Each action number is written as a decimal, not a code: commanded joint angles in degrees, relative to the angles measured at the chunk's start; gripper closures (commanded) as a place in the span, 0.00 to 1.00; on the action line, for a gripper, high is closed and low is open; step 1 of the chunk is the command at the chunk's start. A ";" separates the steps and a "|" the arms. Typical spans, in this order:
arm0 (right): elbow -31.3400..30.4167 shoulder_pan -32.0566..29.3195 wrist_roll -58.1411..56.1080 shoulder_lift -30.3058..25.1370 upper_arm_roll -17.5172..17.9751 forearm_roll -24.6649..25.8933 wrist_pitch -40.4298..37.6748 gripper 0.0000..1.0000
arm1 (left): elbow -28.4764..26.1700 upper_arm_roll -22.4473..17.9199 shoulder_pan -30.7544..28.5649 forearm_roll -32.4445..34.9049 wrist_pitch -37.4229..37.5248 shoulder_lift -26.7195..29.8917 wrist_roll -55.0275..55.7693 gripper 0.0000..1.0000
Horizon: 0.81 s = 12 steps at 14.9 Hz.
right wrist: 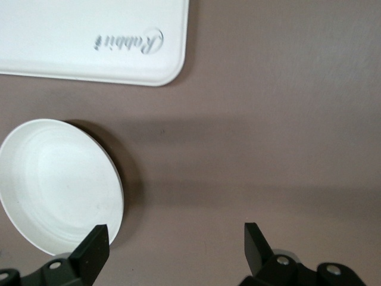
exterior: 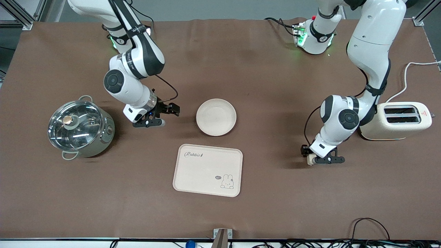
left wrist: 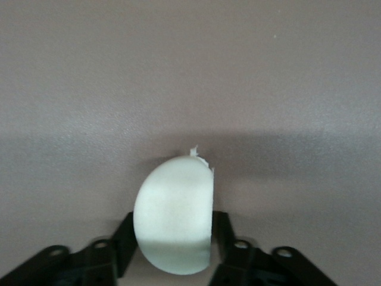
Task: Place bun in plate and plate on tray
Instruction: 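Grasp the white bun with the left gripper and lift it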
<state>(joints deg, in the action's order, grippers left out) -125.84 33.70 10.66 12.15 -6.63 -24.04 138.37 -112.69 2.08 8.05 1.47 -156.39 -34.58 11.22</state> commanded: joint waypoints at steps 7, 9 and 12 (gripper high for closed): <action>-7.31 3.04 0.24 -4.06 -0.58 -6.72 5.77 0.00 | 2.11 10.73 1.78 0.02 6.24 4.35 14.82 0.82; -7.22 3.21 0.24 -3.98 -0.58 -8.90 5.86 0.00 | 4.92 11.98 6.68 0.55 10.83 4.35 26.69 0.82; -7.05 4.62 0.24 -3.45 -0.58 -10.14 8.58 0.00 | 9.41 11.72 16.35 0.64 16.99 3.56 40.68 0.82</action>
<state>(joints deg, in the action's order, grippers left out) -130.73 36.64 10.74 10.50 -6.66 -32.06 144.87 -106.28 14.61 19.20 1.53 -143.19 -30.64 44.01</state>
